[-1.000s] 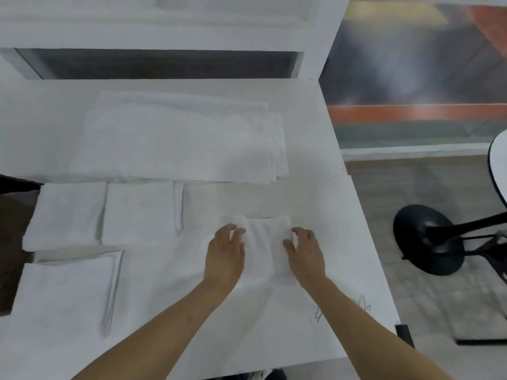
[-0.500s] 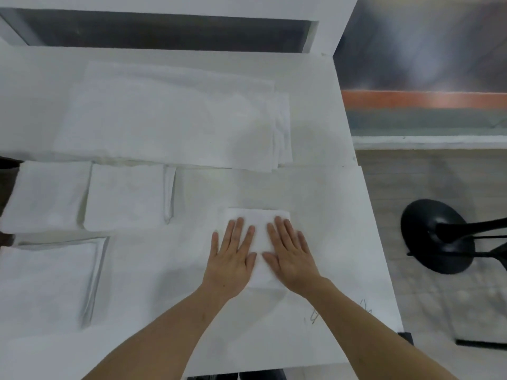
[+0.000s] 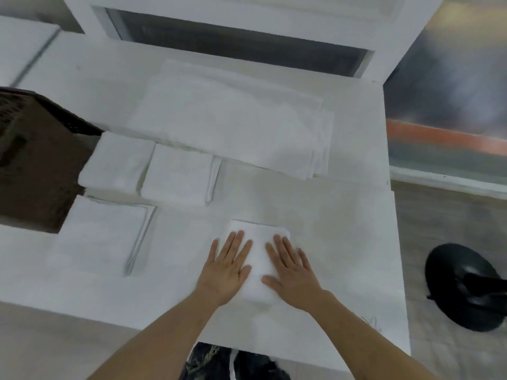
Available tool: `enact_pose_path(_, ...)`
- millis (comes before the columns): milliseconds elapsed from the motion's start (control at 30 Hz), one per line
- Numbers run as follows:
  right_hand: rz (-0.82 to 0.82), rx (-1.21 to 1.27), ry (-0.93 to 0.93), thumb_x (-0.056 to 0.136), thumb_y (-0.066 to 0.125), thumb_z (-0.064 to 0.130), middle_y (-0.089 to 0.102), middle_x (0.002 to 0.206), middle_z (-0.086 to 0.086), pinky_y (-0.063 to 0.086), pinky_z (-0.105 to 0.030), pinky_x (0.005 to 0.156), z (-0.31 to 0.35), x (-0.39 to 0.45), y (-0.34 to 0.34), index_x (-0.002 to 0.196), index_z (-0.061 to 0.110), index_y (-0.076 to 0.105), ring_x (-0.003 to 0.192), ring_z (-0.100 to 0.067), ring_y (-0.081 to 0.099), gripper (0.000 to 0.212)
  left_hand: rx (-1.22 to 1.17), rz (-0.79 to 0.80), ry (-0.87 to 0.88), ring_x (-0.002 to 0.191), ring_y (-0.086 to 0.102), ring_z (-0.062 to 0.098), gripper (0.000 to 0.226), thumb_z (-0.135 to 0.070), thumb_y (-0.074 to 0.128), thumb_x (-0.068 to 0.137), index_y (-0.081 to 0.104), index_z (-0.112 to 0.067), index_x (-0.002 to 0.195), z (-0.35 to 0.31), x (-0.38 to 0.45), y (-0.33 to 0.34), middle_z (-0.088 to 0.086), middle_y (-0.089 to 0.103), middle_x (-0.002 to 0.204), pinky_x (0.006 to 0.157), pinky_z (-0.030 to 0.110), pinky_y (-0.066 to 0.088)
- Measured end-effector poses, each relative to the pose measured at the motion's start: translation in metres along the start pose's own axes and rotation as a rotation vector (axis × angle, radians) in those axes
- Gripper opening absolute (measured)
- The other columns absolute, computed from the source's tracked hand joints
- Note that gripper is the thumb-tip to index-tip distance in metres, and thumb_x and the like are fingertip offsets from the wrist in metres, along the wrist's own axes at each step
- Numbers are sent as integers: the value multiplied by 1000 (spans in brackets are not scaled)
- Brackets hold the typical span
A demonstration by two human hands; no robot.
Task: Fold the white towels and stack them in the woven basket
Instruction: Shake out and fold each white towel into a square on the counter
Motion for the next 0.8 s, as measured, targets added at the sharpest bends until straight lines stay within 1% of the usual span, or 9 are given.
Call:
enact_pose_path(67,10,-38,-18,101,17,74,-43,162,8,-6,-52,128,16,10,0,158,33,-27,150,-14,-36,83,-7,-16,-14,158,4,23,65,-48,29,108,9,-21,163,16,-10,-2,6,0,171,122,57,21)
enact_pose_path(167,21,-67,-40,101,15,74,-43,161,7,-7,-53,128,42,27,0,158,32,-27,150,-15,-37,83,-3,-27,-51,158,2,24,66,-49,29,108,7,-20,163,41,-23,-2,6,-1,171,122,57,21)
enact_pose_path(333,33,-64,-71,101,14,73,-46,160,8,-11,-53,127,96,58,-2,158,33,-29,149,-14,-39,81,35,-29,-68,157,-3,23,66,-50,24,108,1,-21,163,100,-43,-6,5,-7,171,124,56,15)
enact_pose_path(433,36,-41,-64,102,13,73,-47,159,8,-12,-54,126,132,80,0,157,33,-29,148,-14,-41,81,77,-31,-66,157,-2,23,66,-51,23,108,2,-21,163,142,-49,-11,6,-6,171,125,55,13)
enact_pose_path(533,24,-43,-66,101,13,73,-45,160,8,-12,-54,126,160,99,-1,158,32,-27,148,-14,-40,81,117,-9,-54,157,-7,23,66,-52,15,107,-3,-21,163,176,-52,-16,6,-11,170,126,54,8)
enact_pose_path(600,27,-40,-56,101,13,74,-45,160,8,-13,-54,126,174,109,-2,158,32,-27,149,-14,-39,81,118,-18,-37,157,-5,24,66,-51,16,107,1,-20,163,193,-53,-19,7,-8,170,125,54,8)
enact_pose_path(667,23,-35,-40,100,14,74,-45,160,8,-12,-54,126,181,114,-2,159,33,-27,149,-14,-38,82,94,-10,-23,157,1,26,65,-50,21,108,7,-18,163,203,-51,-21,9,-1,171,124,57,13)
enact_pose_path(800,3,-49,-13,100,18,76,-40,162,10,-11,-53,126,182,115,-5,159,36,-23,151,-12,-34,83,32,-22,-5,157,6,26,65,-48,24,106,15,-18,163,206,-48,-23,10,6,170,123,58,16)
Point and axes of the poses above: each hand's wrist, its own x-axis towards the middle knuckle, its own y-axis out of the palm, z = x × y, the point moved 1 cm from there along x, towards the middle knuckle
